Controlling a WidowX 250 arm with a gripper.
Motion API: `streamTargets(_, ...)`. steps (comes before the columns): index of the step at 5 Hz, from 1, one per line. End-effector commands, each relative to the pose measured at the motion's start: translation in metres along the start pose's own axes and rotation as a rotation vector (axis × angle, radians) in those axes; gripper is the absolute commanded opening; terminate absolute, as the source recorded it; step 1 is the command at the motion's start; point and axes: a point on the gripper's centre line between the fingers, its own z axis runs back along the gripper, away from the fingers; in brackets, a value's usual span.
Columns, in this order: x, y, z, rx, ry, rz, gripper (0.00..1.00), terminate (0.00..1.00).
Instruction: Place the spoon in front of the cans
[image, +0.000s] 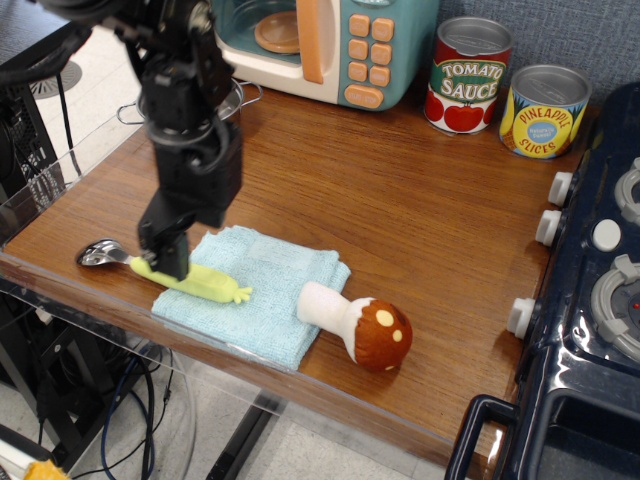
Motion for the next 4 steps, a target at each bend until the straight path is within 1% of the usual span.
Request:
streamTargets(1, -0.0035, -0.0014, -0.0079, 0.001, 0.061, -0.046, 1.0, 0.0)
streamTargets(2, -0.0048, -0.0041, -0.0129, -0.007, 0.081, -0.065, 1.0, 0.0)
streamTargets(3, -0.0043, -0.0038, -0.0129, 0.007, 0.083, -0.07, 0.0, 0.0)
streamTargets(4, -0.0047, -0.0041, -0.0134, 0.012, 0.082, -0.066, 0.0, 0.0)
